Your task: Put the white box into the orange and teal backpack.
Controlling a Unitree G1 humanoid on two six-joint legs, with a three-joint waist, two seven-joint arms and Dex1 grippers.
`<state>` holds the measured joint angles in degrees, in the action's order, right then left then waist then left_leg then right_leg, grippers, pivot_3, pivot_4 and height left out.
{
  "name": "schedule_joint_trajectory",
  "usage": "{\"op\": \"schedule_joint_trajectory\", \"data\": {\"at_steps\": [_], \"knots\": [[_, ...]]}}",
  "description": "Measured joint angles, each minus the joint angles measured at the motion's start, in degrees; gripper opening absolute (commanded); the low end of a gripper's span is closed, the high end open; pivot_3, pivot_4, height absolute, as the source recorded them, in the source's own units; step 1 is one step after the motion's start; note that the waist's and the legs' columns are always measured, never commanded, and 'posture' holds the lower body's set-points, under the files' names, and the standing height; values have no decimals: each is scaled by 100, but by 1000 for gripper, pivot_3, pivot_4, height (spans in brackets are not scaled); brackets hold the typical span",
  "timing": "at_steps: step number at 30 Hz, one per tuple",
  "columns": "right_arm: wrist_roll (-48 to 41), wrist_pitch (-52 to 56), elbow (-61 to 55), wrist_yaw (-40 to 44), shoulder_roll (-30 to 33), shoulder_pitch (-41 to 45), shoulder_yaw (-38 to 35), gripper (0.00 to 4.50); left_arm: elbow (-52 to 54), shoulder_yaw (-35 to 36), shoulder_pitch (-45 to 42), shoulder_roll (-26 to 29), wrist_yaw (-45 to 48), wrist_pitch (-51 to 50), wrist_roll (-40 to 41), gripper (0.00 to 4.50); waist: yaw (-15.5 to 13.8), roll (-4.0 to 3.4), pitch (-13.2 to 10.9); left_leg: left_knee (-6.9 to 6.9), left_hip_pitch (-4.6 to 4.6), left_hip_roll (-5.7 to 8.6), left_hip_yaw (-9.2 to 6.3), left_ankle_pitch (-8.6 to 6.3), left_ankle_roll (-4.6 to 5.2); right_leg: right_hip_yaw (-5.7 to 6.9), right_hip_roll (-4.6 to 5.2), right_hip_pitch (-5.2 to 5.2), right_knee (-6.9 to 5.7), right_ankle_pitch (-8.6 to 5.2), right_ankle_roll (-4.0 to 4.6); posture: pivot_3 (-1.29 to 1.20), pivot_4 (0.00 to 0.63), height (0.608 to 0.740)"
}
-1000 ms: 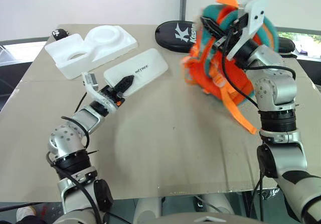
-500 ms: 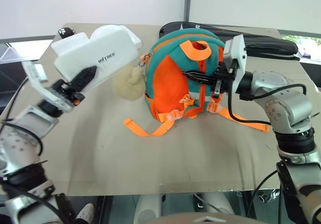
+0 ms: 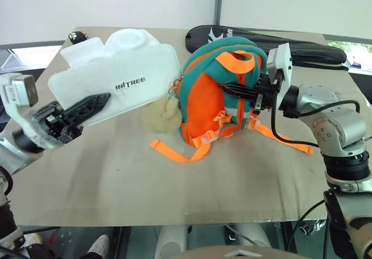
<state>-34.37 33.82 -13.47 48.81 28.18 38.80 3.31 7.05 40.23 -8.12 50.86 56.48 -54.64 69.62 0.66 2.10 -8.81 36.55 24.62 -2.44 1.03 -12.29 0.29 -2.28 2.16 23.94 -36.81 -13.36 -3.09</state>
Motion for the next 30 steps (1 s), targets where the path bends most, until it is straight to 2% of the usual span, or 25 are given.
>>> {"op": "schedule_joint_trajectory", "data": {"at_steps": [3, 9, 16, 19, 24, 30], "knots": [[-12, -9, -1, 5, 9, -62, -8, 19, 11, -2, 379, 291, 422, 69, -218, 1059, 20, -2, -1, -2, -6, 0, 11, 0, 0, -7, 1, 0, 1, -1, 0, 0, 150, 740], [-44, 27, -5, -79, 14, -122, -57, 19, -78, -11, 937, 469, 1114, 328, -729, 1059, 19, -4, -2, -4, -6, -6, 10, 0, 0, -5, 0, 2, 0, -12, 20, 0, 150, 740], [-187, 262, -28, -262, 14, -75, -165, 19, -71, -22, 1099, 533, 1586, 513, -993, 1059, 8, -3, -2, -3, -5, -6, 10, 0, 0, -4, 1, 2, 1, -13, 22, 0, 150, 740], [-235, 340, -90, -265, 25, -76, -169, 19, 158, -139, 942, 533, 1649, 795, -1179, 1059, -5, -4, -3, -3, -2, -6, 8, 0, 0, -2, 1, 2, 1, -12, 21, 0, 150, 740], [-256, 349, -175, -190, 71, -83, -169, 19, 684, -814, 282, 532, 1575, 1467, -1716, 1059, -9, -3, -2, -2, -1, -2, 10, 0, 0, -6, 0, 1, 2, -4, 6, 0, 150, 740], [-247, 332, -223, -109, 112, -204, -178, 19, 802, -1500, -382, 541, 1562, 2129, -2380, 1059, -6, -5, -3, -3, 0, -3, 7, 0, 0, -5, -6, 1, 0, 0, 0, 0, 150, 740]]}}
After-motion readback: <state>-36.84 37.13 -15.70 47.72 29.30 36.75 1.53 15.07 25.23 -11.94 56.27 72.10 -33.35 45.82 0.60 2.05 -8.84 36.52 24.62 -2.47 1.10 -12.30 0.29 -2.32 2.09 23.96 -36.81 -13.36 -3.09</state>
